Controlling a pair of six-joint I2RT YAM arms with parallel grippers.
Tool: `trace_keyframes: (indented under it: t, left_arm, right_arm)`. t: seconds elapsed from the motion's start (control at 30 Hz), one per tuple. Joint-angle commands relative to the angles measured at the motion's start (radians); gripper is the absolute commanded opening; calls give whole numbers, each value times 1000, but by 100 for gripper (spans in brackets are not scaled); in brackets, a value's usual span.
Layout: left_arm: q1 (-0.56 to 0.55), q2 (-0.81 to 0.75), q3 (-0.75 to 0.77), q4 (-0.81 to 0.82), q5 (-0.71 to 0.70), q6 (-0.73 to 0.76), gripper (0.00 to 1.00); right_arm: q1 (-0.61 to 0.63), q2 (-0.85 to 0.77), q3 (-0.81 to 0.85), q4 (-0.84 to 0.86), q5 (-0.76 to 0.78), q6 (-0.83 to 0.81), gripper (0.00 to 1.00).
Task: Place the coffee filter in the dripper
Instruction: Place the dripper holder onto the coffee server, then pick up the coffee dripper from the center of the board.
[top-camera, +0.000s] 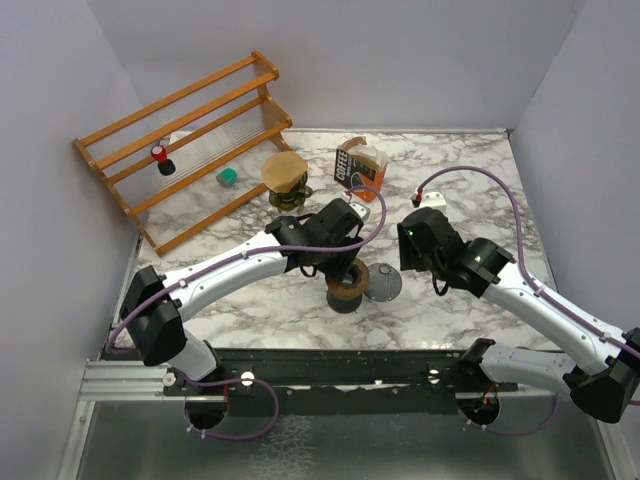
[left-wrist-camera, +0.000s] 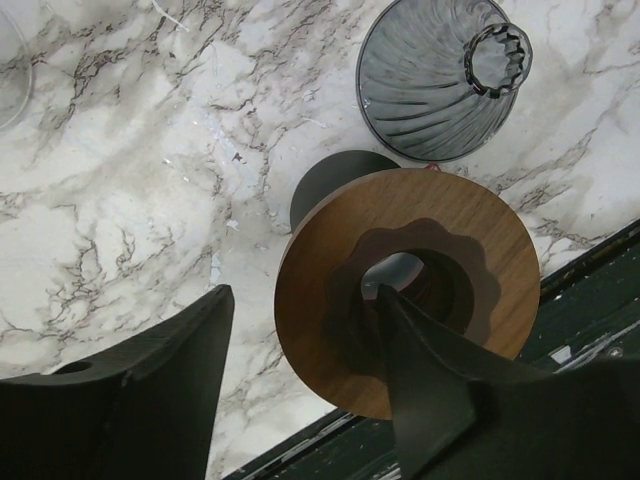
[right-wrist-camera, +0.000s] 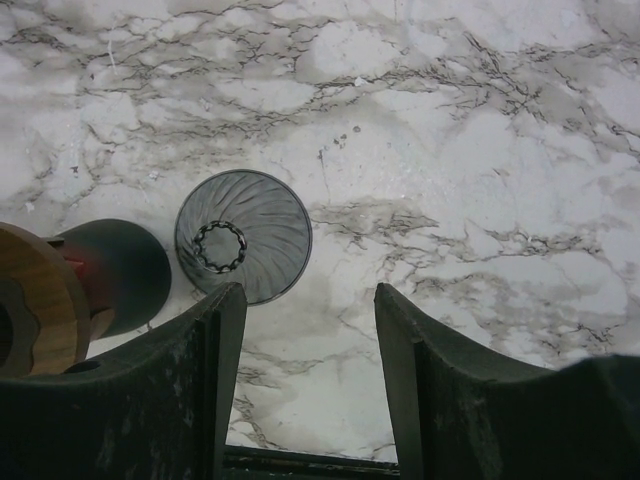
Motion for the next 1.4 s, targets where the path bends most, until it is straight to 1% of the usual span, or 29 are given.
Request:
trace_keyframes:
  t: [0.0, 0.07, 0.1, 0.13, 0.17, 0.4, 0.57, 0.63, 0.9, 1.1, 1.37]
  left_arm:
    - [-7, -46, 0, 8, -30, 27, 65]
    - [-7, -55, 11, 7, -25, 36, 68]
    - [-7, -60, 17, 8, -22, 43, 73]
    - [-7, -66, 23, 7, -22, 50, 94]
    - [-7, -73, 29, 9, -23, 55, 98]
    - [-6, -158, 44, 38, -69, 73, 99]
    - [-6, -239, 11, 89, -119, 91, 99]
    - [-6, -275, -10, 105, -134, 94, 99]
    - [-6, -393, -118, 151, -147, 96, 99]
    - [-6, -432, -150, 154, -169, 100, 99]
    - [-6, -433, -168, 164, -173, 111, 99]
  right_arm:
    - [-3, -13, 5, -1, -40, -1, 60]
    - [-3, -13, 3, 5, -54, 0, 60]
    - [-3, -11, 1, 10, -63, 2, 60]
    - [-3, -9, -2, 14, -71, 4, 60]
    - [-3, -3, -5, 19, -81, 5, 60]
    - [-5, 42, -46, 92, -150, 29, 56]
    - [-12, 103, -65, 153, -186, 42, 48]
    - [-17, 124, -66, 166, -181, 47, 46]
    - [-56, 178, -98, 223, -198, 54, 34]
    - [-66, 204, -115, 241, -232, 58, 32]
    - [-68, 199, -145, 259, -266, 71, 32]
